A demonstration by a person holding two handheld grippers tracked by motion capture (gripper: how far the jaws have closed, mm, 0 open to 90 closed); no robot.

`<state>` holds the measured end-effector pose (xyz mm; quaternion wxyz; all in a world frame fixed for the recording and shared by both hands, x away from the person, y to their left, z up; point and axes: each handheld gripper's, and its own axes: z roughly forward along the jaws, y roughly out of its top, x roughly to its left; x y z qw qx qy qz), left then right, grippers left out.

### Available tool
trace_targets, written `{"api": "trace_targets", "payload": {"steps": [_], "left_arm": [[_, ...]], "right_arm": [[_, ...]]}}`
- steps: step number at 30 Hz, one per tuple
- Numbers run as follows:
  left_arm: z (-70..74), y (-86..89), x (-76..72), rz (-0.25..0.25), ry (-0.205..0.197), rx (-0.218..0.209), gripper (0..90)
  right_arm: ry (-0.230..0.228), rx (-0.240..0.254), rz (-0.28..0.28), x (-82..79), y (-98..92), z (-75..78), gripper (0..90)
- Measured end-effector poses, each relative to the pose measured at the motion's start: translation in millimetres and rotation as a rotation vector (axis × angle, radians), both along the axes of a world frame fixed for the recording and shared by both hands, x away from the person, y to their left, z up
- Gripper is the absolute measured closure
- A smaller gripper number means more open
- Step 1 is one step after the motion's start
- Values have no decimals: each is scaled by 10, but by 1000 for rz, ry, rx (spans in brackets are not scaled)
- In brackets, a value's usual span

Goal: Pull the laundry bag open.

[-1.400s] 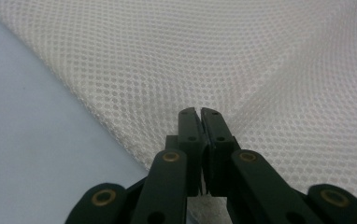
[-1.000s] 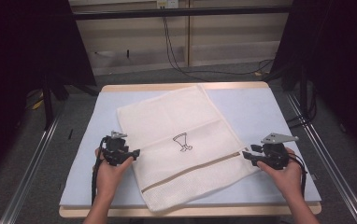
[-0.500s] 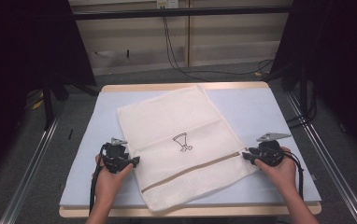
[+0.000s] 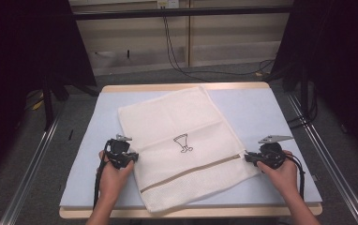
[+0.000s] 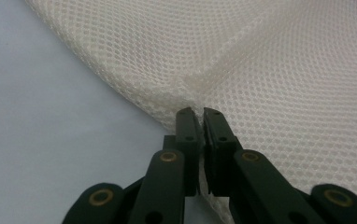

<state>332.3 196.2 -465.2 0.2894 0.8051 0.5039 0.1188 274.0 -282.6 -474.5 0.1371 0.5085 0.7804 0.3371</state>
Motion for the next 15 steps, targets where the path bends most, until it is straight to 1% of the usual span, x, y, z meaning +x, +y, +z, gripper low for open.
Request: {"api": "trace_targets", "payload": {"steps": [2, 4, 5, 6, 7, 8, 9, 10, 11, 12, 13, 14, 15], "left_arm": [[-2, 4, 62, 0, -14, 6, 868], [-2, 2, 134, -2, -37, 20, 868], [-2, 2, 171, -5, -56, 16, 868], [-11, -4, 198, 3, -82, 12, 867], [-24, 2, 236, 3, -86, 12, 864], [-39, 4, 257, 11, -93, -1, 852], [-53, 22, 279, 9, -89, -9, 830], [-52, 45, 292, 11, -73, -14, 801], [-43, 51, 289, 24, -78, -36, 757], [-25, 65, 284, 26, -83, -45, 673], [-4, 76, 274, 22, -79, -41, 599], [22, 60, 241, 33, -69, -49, 575], [43, 57, 205, 28, -63, -46, 557]], "right_arm": [[5, 16, 4, -43, 8, 13, 811], [7, 24, 9, -73, 18, 16, 811], [5, 22, 17, -90, 27, 16, 812], [9, 27, 16, -111, 44, 17, 811], [7, 23, 22, -130, 56, 19, 810], [6, 20, 26, -161, 77, 24, 810], [10, 15, 31, -182, 89, 28, 810], [14, 19, 34, -210, 108, 32, 810], [19, 24, 37, -239, 120, 41, 809], [23, 34, 51, -259, 125, 46, 803], [36, 55, 55, -281, 125, 57, 787], [28, 63, 47, -295, 119, 67, 755], [-1, 56, 32, -305, 107, 92, 737]]}}
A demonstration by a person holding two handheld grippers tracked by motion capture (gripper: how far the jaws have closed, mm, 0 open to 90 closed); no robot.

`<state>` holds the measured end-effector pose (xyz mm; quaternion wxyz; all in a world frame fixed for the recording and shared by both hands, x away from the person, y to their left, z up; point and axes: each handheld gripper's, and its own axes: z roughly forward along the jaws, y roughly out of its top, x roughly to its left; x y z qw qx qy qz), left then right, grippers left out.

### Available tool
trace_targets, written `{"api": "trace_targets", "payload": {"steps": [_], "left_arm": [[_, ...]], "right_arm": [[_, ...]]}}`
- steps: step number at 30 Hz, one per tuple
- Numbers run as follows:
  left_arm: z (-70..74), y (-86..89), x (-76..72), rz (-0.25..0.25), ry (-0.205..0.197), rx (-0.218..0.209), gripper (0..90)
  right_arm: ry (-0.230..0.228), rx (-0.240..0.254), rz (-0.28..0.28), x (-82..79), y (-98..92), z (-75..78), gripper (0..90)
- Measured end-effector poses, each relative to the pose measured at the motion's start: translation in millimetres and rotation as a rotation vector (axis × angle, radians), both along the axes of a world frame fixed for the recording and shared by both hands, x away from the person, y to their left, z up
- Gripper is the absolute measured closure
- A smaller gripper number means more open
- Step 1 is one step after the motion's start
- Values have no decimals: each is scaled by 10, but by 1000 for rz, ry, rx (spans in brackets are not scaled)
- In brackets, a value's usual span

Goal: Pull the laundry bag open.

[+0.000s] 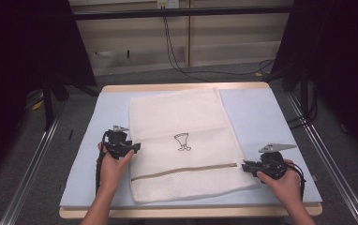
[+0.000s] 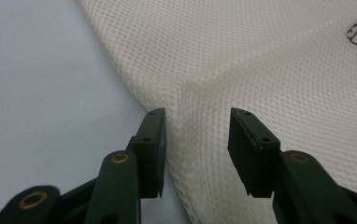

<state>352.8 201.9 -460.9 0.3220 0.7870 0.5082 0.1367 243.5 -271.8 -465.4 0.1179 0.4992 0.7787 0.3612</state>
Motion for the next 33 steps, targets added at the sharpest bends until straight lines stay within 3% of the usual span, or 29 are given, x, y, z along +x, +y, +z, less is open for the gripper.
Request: {"api": "trace_targets", "payload": {"steps": [2, 5, 9, 11, 13, 16, 17, 19, 23, 25, 27, 28, 33], "left_arm": [[28, 7, -67, -2, 21, -4, 483], [36, 44, -193, 35, 48, -14, 454], [-29, 82, -329, 40, 130, -36, 425], [-47, 52, -373, 31, 110, -24, 435], [-44, 41, -368, 28, 117, -40, 475], [-50, -71, -400, -7, 79, 28, 519], [-46, -91, -405, -4, 87, 16, 553], [-45, -122, -403, -3, 75, 44, 614], [-28, -105, -347, -4, 86, 42, 826], [-12, -96, -306, -20, 82, 78, 850], [-12, -100, -262, -17, 83, 83, 860], [-11, -97, -231, 2, 61, 104, 864], [-8, 2, -152, 19, 78, 81, 867]], "right_arm": [[-61, 7, -20, 21, -39, 32, 684], [-101, 4, -48, 89, -80, 25, 621], [-81, 18, -63, 211, -64, -47, 617], [-65, 2, -68, 267, -28, -86, 625], [-46, -8, -72, 288, -6, -114, 659], [-34, 1, -43, 287, 32, -119, 748], [-31, -5, -35, 283, 42, -119, 779], [-23, -3, -33, 279, 44, -115, 827], [-3, 7, -25, 259, 54, -103, 877], [1, 12, -12, 245, 70, -101, 881], [16, 35, -2, 227, 88, -101, 887], [25, 46, 1, 221, 93, -101, 889], [45, 76, 26, 190, 154, -103, 893]]}}
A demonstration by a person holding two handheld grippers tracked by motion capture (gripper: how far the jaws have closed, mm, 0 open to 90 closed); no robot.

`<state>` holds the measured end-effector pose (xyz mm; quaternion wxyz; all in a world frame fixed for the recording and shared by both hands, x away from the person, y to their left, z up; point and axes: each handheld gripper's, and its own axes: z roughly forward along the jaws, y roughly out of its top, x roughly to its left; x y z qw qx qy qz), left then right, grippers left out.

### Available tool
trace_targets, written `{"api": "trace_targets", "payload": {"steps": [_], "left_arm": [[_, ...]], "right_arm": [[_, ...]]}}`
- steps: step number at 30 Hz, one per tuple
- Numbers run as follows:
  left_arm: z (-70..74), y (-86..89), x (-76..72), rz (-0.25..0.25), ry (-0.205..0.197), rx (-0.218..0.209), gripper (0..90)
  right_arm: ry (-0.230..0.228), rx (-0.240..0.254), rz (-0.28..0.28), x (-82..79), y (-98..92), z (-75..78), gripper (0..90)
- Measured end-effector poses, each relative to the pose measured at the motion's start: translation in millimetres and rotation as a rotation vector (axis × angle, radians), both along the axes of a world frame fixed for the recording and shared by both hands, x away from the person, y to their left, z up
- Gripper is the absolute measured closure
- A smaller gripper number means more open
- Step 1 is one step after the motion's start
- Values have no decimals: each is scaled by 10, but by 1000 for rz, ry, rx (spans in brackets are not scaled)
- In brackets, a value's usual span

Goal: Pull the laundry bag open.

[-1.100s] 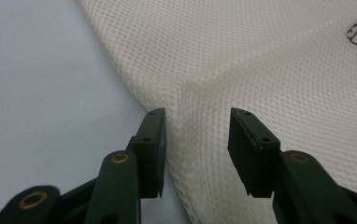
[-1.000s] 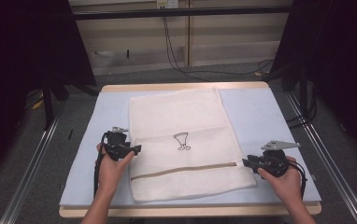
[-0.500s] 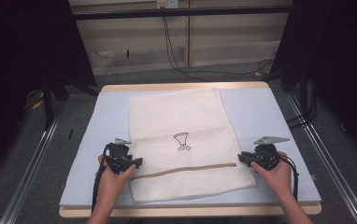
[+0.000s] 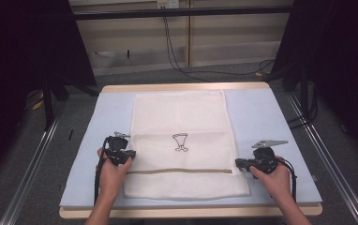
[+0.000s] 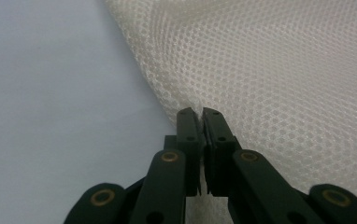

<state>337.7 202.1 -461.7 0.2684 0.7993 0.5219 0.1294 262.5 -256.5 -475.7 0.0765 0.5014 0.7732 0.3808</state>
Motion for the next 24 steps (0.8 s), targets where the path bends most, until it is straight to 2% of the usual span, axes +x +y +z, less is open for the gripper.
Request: {"api": "trace_targets", "payload": {"steps": [8, 12, 24], "left_arm": [[39, 163, -25, 33, -1, -9, 867], [47, 196, -32, 35, 1, -13, 867], [77, 240, -55, 35, 18, -5, 868]], "right_arm": [[6, -1, 43, -68, 126, 18, 894], [-11, -30, 64, -110, 188, 36, 892], [-52, -63, 47, -108, 194, 38, 895]]}}
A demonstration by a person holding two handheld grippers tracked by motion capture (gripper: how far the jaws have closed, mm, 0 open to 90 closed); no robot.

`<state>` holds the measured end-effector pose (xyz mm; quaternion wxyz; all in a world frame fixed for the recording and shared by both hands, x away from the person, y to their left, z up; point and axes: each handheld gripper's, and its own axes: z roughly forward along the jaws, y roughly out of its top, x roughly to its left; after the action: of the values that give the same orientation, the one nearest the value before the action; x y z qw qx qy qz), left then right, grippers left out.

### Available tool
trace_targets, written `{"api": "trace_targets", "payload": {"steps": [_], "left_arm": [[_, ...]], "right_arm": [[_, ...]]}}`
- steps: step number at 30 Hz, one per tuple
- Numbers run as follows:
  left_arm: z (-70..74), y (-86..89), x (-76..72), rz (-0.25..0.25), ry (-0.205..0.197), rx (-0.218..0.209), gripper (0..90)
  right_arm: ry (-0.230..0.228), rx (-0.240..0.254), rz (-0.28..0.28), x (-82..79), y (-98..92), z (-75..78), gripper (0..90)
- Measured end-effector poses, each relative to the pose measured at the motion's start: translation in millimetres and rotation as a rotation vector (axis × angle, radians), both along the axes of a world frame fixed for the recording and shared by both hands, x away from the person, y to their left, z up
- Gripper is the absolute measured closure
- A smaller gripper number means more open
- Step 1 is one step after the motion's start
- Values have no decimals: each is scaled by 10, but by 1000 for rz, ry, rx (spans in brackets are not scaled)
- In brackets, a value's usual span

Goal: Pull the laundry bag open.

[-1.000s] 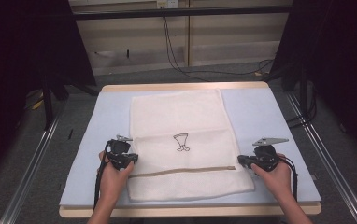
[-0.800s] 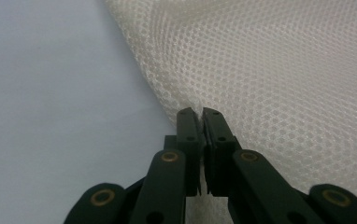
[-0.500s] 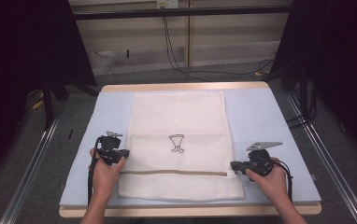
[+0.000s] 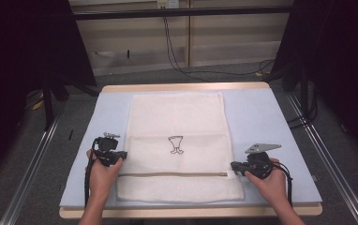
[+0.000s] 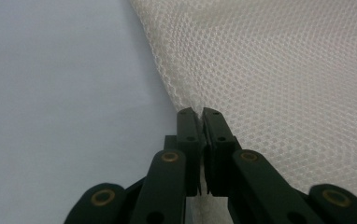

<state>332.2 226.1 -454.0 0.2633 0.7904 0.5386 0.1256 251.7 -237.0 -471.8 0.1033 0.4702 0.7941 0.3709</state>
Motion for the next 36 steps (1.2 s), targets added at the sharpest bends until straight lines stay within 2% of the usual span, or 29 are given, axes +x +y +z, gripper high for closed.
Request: {"api": "trace_targets", "payload": {"steps": [4, 5, 6, 7, 8, 10, 11, 13, 14, 15, 16, 17, 18, 19, 20, 23, 24, 25, 29, 31, 32, 33, 34, 36], "left_arm": [[19, -1, -16, 4, -12, -7, 857], [39, 1, -22, 6, -31, -1, 827], [70, -9, -34, 28, -60, -29, 748], [93, -12, -36, 20, -65, -43, 689], [122, -30, -38, 10, -65, -61, 671], [160, -93, -46, -20, -68, -105, 577], [171, -136, -52, -42, -54, -129, 559], [186, -247, -70, -99, -37, -148, 533], [187, -320, -84, -113, -37, -187, 511], [191, -339, -88, -130, -32, -195, 475], [191, -339, -88, -130, -32, -195, 469], [201, -445, -122, -162, -35, -224, 468], [201, -445, -122, -162, -35, -224, 463], [209, -501, -144, -183, -47, -220, 463], [203, -583, -167, -203, -47, -241, 445], [191, -678, -188, -211, -54, -237, 401], [176, -755, -201, -238, -40, -223, 359], [165, -789, -207, -251, -39, -233, 355], [155, -882, -222, -270, -29, -239, 351], [153, -948, -229, -270, -7, -247, 346], [159, -1019, -242, -294, 16, -279, 353], [159, -1019, -242, -294, 16, -279, 355], [166, -1119, -259, -298, 19, -306, 355], [174, -1162, -259, -316, 21, -303, 359]], "right_arm": [[-17, -15, 8, 0, 7, 9, 891], [-17, -21, 17, -1, 12, 10, 882], [-23, -25, 18, -7, 14, 9, 860], [-40, -26, 18, -16, 11, 13, 843], [-46, -23, 20, -19, 8, 20, 823], [-85, -8, 15, -23, -2, 42, 768], [-104, 0, 15, -28, -4, 51, 778], [-126, -27, 32, -39, 4, 68, 784], [-141, -47, 55, -47, 6, 68, 799], [-154, -67, 76, -55, 11, 66, 810], [-154, -67, 76, -55, 11, 66, 810], [-187, -97, 102, -71, 4, 59, 813], [-187, -97, 102, -71, 4, 59, 813], [-194, -106, 104, -76, -2, 58, 827], [-201, -86, 116, -94, -37, 59, 859], [-198, -66, 113, -118, -65, 63, 900], [-180, -69, 116, -140, -81, 62, 900], [-178, -76, 112, -148, -83, 61, 900], [-165, -76, 120, -159, -90, 44, 900], [-161, -81, 127, -169, -82, 35, 900], [-169, -104, 142, -194, -61, 22, 900], [-169, -104, 142, -194, -61, 22, 900], [-181, -112, 163, -216, -40, 10, 900], [-187, -112, 164, -221, -37, 8, 900]]}}
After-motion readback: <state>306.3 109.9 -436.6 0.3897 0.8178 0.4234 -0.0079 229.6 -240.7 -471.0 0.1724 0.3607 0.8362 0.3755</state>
